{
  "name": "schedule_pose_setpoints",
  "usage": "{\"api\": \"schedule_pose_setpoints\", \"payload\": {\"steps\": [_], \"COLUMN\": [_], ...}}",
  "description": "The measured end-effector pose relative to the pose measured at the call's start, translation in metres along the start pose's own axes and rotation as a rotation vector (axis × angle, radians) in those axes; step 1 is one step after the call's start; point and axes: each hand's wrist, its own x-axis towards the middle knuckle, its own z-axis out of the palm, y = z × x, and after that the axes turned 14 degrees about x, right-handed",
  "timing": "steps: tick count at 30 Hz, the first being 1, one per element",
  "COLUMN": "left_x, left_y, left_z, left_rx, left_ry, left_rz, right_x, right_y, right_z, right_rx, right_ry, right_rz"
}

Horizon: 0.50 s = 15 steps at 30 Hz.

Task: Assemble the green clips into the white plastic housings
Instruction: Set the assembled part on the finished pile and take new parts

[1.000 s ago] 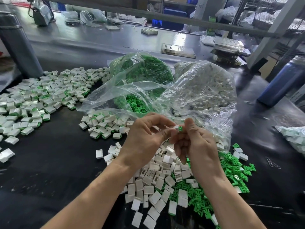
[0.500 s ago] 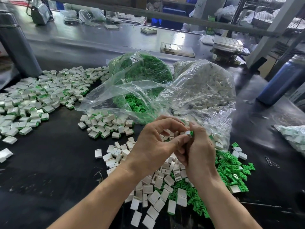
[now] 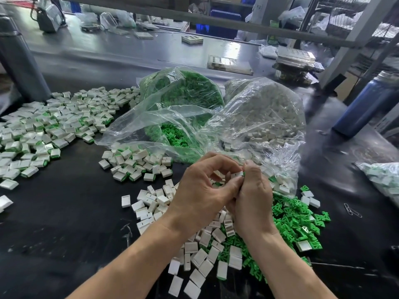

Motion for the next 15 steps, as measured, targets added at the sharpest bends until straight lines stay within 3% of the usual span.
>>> {"api": "schedule_pose_setpoints", "payload": {"steps": [15], "left_x": [-0.0030], "left_y": [0.0049], "left_z": [-0.0013], "left_rx": [-0.005], "left_ry": [0.023], "left_rz": [-0.012], "right_x": [-0.0003], "right_y": [0.0056], "right_z": [0.0006], "right_rx": [-0.039], "right_ry": [0.047], "right_rz": [-0.059]}}
